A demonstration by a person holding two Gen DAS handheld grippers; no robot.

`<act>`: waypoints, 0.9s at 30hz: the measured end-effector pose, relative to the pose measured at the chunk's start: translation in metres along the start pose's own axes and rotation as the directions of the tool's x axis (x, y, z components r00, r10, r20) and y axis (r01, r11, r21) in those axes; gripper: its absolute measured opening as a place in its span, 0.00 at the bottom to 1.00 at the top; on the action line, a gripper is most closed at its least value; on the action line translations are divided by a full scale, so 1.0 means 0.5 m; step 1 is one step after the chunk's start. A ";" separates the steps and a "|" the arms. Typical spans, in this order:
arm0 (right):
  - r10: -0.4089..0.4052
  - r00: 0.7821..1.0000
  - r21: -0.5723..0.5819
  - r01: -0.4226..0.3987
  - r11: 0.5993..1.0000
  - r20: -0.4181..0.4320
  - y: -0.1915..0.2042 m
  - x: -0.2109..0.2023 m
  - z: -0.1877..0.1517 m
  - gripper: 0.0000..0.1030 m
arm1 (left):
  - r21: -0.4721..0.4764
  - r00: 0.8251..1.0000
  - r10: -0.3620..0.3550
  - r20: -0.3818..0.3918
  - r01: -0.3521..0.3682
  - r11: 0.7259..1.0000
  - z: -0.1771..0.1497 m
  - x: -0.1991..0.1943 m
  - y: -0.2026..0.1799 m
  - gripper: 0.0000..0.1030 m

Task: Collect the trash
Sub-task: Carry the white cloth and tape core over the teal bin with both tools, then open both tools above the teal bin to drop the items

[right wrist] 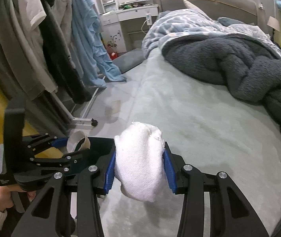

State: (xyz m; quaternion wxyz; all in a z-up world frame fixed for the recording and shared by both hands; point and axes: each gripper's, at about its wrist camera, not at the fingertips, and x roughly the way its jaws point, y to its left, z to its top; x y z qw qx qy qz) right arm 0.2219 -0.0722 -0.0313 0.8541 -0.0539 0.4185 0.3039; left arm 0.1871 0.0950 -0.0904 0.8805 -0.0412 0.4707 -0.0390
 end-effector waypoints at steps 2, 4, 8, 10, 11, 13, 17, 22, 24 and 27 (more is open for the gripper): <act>0.010 1.000 -0.007 -0.010 1.000 -0.003 0.010 0.008 0.004 0.43 | -0.022 1.000 0.000 -0.025 0.000 1.000 -0.009 0.007 0.024 0.47; 0.023 1.000 -0.019 -0.023 1.000 -0.008 0.025 0.019 0.008 0.43 | -0.050 0.999 -0.005 -0.045 0.003 0.999 -0.018 0.013 0.048 0.47; 0.046 0.999 -0.063 -0.047 0.997 -0.022 0.069 0.043 0.013 0.43 | -0.101 0.996 -0.007 -0.084 -0.001 0.995 -0.035 0.021 0.100 0.47; 0.053 0.998 -0.099 -0.056 0.993 -0.031 0.099 0.055 0.015 0.43 | -0.125 0.995 -0.011 -0.103 -0.002 0.992 -0.045 0.024 0.127 0.47; 0.056 0.998 -0.106 -0.060 0.993 -0.033 0.105 0.058 0.015 0.43 | -0.131 0.994 -0.011 -0.111 -0.004 0.991 -0.050 0.026 0.135 0.47; 0.068 0.997 -0.129 -0.073 0.989 -0.042 0.127 0.068 0.014 0.43 | -0.144 0.992 -0.007 -0.128 -0.011 0.990 -0.059 0.029 0.155 0.47; 0.117 0.991 -0.155 -0.127 0.980 -0.068 0.175 0.094 0.007 0.43 | -0.171 0.986 -0.019 -0.168 -0.010 0.985 -0.079 0.040 0.193 0.47; 0.155 0.982 -0.192 -0.173 0.966 -0.107 0.226 0.141 0.006 0.43 | -0.195 0.977 -0.037 -0.211 -0.005 0.981 -0.101 0.053 0.226 0.47; 0.162 0.978 -0.201 -0.186 0.962 -0.130 0.238 0.167 -0.001 0.43 | -0.203 0.972 -0.044 -0.229 -0.004 0.979 -0.110 0.060 0.240 0.47; 0.166 0.972 -0.217 -0.200 0.956 -0.165 0.249 0.204 -0.012 0.42 | -0.214 0.962 -0.073 -0.264 0.015 0.977 -0.126 0.073 0.256 0.48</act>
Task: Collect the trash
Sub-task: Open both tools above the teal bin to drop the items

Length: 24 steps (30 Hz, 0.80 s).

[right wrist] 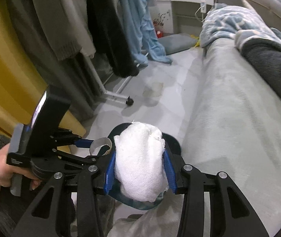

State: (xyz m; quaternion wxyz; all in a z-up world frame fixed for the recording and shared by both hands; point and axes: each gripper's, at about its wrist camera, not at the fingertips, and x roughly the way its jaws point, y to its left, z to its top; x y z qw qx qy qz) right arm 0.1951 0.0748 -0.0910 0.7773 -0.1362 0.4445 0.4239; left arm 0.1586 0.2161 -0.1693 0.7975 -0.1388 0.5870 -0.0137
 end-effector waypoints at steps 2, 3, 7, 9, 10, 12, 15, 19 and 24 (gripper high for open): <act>0.003 1.000 -0.009 -0.003 1.000 -0.021 0.001 0.022 -0.001 0.43 | 0.002 1.000 -0.002 -0.014 0.002 1.000 -0.005 0.005 0.008 0.48; 0.003 1.000 -0.011 -0.003 1.000 -0.029 0.001 0.029 -0.002 0.43 | 0.004 1.000 -0.002 -0.021 0.002 1.000 -0.008 0.007 0.012 0.48; 0.001 0.998 -0.012 -0.002 1.000 -0.065 -0.009 0.063 -0.001 0.42 | 0.005 0.998 -0.028 -0.048 0.028 1.000 -0.016 0.013 0.028 0.58; -0.002 0.997 -0.011 0.001 1.000 -0.078 -0.016 0.074 -0.003 0.42 | 0.012 0.999 -0.033 -0.043 0.034 0.999 -0.019 0.009 0.031 0.63; -0.005 0.996 -0.010 0.004 1.000 -0.089 -0.018 0.083 -0.006 0.42 | 0.016 0.999 -0.035 -0.039 0.035 0.999 -0.020 0.006 0.030 0.65; -0.010 0.994 -0.008 0.010 1.000 -0.105 -0.020 0.097 -0.011 0.42 | 0.021 0.999 -0.036 -0.023 0.037 0.999 -0.022 -0.005 0.035 0.66; -0.015 0.992 -0.008 0.014 1.000 -0.125 -0.017 0.119 -0.017 0.42 | 0.021 0.999 -0.036 0.008 0.036 0.999 -0.022 -0.020 0.046 0.66; -0.022 0.987 -0.015 0.020 1.000 -0.160 -0.003 0.147 -0.034 0.43 | 0.029 0.997 -0.044 0.071 0.042 0.999 -0.018 -0.049 0.051 0.66; -0.026 0.980 -0.031 0.020 0.999 -0.196 0.018 0.176 -0.047 0.43 | 0.057 0.985 -0.050 0.164 0.041 0.998 -0.010 -0.092 0.048 0.64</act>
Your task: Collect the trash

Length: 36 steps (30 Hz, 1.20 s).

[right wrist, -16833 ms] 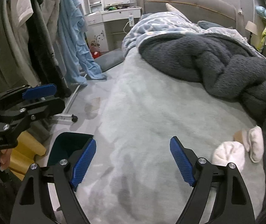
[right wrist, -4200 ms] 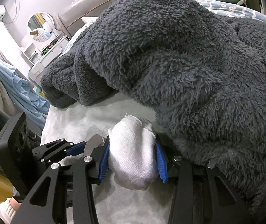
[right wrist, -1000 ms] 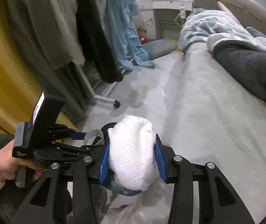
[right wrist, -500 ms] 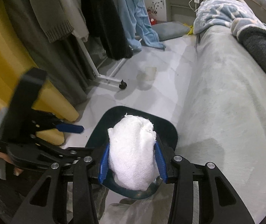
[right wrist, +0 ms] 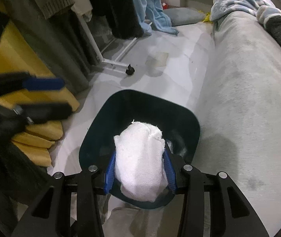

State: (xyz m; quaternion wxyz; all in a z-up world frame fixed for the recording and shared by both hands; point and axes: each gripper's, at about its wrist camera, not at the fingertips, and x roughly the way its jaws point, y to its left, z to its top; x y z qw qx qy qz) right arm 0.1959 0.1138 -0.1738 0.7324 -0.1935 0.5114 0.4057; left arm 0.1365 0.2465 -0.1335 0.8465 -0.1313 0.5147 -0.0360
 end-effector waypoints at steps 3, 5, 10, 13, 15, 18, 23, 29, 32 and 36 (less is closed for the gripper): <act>-0.002 1.000 -0.007 0.002 1.000 -0.018 0.008 0.010 -0.003 0.43 | 0.021 0.999 0.003 0.054 -0.004 1.000 0.006 -0.020 -0.004 0.63; -0.002 0.999 -0.010 0.002 1.000 -0.035 0.011 0.020 -0.005 0.44 | 0.035 0.996 0.001 0.090 -0.004 0.999 0.010 -0.035 -0.008 0.62; -0.002 0.998 -0.007 0.001 1.000 -0.059 0.011 0.036 -0.005 0.49 | 0.058 0.984 -0.009 0.178 -0.001 0.998 0.021 -0.071 -0.019 0.61; -0.005 0.998 -0.004 0.005 1.000 -0.062 0.008 0.031 -0.001 0.50 | 0.079 0.973 -0.012 0.232 -0.006 0.997 0.028 -0.092 -0.027 0.60; -0.011 0.998 -0.009 0.011 1.000 -0.060 0.010 0.028 0.001 0.53 | 0.084 0.968 -0.007 0.250 -0.014 0.996 0.032 -0.098 -0.032 0.60; -0.023 0.998 -0.014 0.023 1.000 -0.052 0.008 0.015 0.005 0.55 | 0.079 0.962 0.001 0.273 -0.024 0.997 0.036 -0.106 -0.037 0.57; -0.035 0.999 -0.001 0.035 0.999 -0.029 0.004 -0.008 0.004 0.63 | 0.074 0.947 0.003 0.321 -0.028 0.997 0.042 -0.128 -0.045 0.56; -0.060 0.998 0.022 0.059 0.998 0.022 0.002 -0.051 0.003 0.69 | 0.074 0.926 -0.004 0.378 -0.026 0.997 0.048 -0.159 -0.064 0.55; -0.077 0.996 0.042 0.075 0.996 0.054 -0.008 -0.081 -0.001 0.73 | 0.071 0.917 -0.013 0.398 -0.016 0.997 0.053 -0.174 -0.080 0.55; -0.115 0.986 0.096 0.104 0.990 0.120 -0.038 -0.142 -0.008 0.73 | 0.095 0.905 -0.020 0.426 -0.022 0.995 0.055 -0.197 -0.119 0.55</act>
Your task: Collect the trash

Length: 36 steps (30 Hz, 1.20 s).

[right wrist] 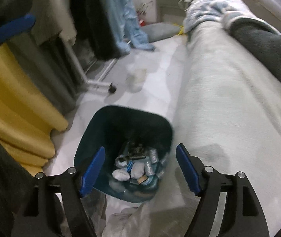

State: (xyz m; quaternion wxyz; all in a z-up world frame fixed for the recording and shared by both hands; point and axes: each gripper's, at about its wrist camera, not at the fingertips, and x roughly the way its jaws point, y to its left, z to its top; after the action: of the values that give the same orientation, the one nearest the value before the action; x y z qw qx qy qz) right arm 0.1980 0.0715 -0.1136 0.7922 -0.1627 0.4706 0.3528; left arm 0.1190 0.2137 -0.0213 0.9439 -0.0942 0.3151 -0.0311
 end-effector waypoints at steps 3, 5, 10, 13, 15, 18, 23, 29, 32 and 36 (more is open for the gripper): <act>-0.045 0.997 0.046 0.042 0.998 0.064 -0.043 -0.054 -0.002 0.74 | 0.020 1.000 -0.002 0.016 0.002 1.000 0.006 -0.012 -0.024 0.55; -0.089 0.990 0.063 0.082 0.995 0.109 -0.063 -0.089 -0.005 0.76 | 0.042 1.000 -0.001 0.029 0.000 0.999 0.010 -0.018 -0.045 0.55; -0.189 0.956 0.160 0.155 0.975 0.226 -0.129 -0.210 -0.034 0.85 | 0.060 0.999 -0.013 0.041 0.010 0.998 0.016 -0.023 -0.091 0.55; -0.246 0.928 0.217 0.188 0.958 0.281 -0.152 -0.286 -0.077 0.86 | 0.074 0.997 -0.033 0.064 0.028 0.997 0.020 -0.038 -0.124 0.55; -0.290 0.905 0.248 0.217 0.944 0.311 -0.155 -0.331 -0.119 0.86 | 0.083 0.996 -0.052 0.070 0.046 0.995 0.015 -0.048 -0.145 0.55; -0.324 0.885 0.278 0.236 0.931 0.334 -0.158 -0.368 -0.161 0.87 | 0.095 0.997 -0.049 0.067 0.042 0.995 -0.005 -0.059 -0.177 0.55; -0.370 0.864 0.332 0.258 0.907 0.340 -0.161 -0.396 -0.251 0.88 | 0.137 0.996 -0.039 0.084 0.027 0.990 -0.023 -0.086 -0.222 0.54; -0.396 0.838 0.372 0.255 0.892 0.375 -0.160 -0.453 -0.324 0.95 | 0.161 0.985 -0.031 0.167 0.004 0.987 -0.058 -0.137 -0.261 0.85; -0.414 0.817 0.389 0.257 0.884 0.401 -0.161 -0.484 -0.339 0.97 | 0.172 0.980 -0.009 0.197 -0.026 0.985 -0.069 -0.155 -0.278 0.95; -0.426 0.793 0.402 0.253 0.880 0.436 -0.149 -0.522 -0.365 0.97 | 0.184 0.980 0.011 0.201 -0.049 0.982 -0.086 -0.165 -0.297 0.96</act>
State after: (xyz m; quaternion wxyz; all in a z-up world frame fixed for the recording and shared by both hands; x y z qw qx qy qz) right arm 0.0554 -0.1943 0.0136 0.9545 -0.0142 0.2566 0.1511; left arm 0.0272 0.0711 0.0229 0.9757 -0.0023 0.2161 -0.0369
